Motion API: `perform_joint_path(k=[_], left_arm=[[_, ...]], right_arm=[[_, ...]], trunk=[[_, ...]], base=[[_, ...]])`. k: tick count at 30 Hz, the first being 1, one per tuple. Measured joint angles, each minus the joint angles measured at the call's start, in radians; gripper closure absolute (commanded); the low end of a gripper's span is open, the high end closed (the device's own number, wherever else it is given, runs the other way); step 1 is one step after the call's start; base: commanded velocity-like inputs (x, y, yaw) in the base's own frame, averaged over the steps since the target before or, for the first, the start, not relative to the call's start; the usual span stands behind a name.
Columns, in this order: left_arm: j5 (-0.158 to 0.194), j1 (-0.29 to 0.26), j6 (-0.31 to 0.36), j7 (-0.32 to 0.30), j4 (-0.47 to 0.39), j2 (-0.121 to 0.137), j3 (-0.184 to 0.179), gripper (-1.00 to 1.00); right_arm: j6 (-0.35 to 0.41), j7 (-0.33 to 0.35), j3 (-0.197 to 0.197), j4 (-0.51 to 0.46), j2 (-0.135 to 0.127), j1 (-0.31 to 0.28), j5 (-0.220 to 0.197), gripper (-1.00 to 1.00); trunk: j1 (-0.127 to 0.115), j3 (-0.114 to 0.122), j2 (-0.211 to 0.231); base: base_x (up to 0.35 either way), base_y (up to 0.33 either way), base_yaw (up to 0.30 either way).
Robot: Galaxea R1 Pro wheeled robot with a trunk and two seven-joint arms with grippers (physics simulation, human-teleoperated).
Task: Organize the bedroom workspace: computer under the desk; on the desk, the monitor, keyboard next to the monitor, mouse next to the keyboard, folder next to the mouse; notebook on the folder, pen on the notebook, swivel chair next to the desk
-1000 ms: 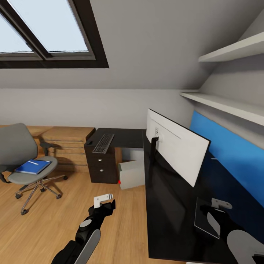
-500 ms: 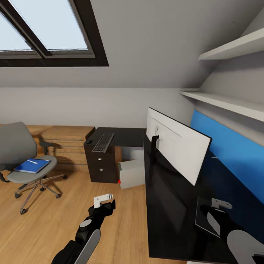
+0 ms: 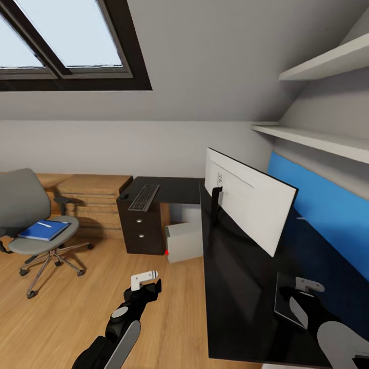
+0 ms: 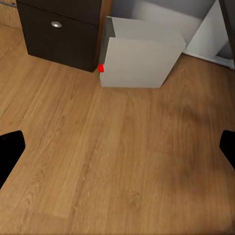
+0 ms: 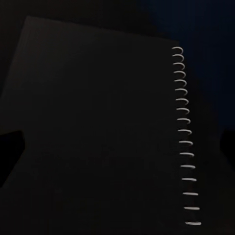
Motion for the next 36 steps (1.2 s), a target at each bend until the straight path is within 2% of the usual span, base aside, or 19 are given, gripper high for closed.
perform_joint_path(k=[10, 30, 36], left_arm=[[0.0, 0.0, 0.0, 0.0, 0.0, 0.0, -0.001, -1.0], [0.001, 0.0, 0.003, 0.0, 0.009, 0.002, 0.002, -1.0], [0.001, 0.0, 0.003, -0.001, 0.011, 0.009, 0.002, -1.0]], right_arm=[[-0.001, -0.002, -0.001, -0.014, 0.0, -0.001, 0.009, -1.0], [-0.001, -0.001, -0.001, -0.014, 0.0, -0.001, 0.009, -1.0], [-0.001, 0.001, 0.0, -0.015, 0.0, -0.001, 0.009, -1.0]], trunk=[[0.038, -0.031, -0.07], [0.038, -0.031, -0.07], [0.039, -0.031, -0.07]], base=[[0.0, 0.0, 0.0], [-0.002, 0.0, 0.0], [-0.193, 0.0, 0.0]])
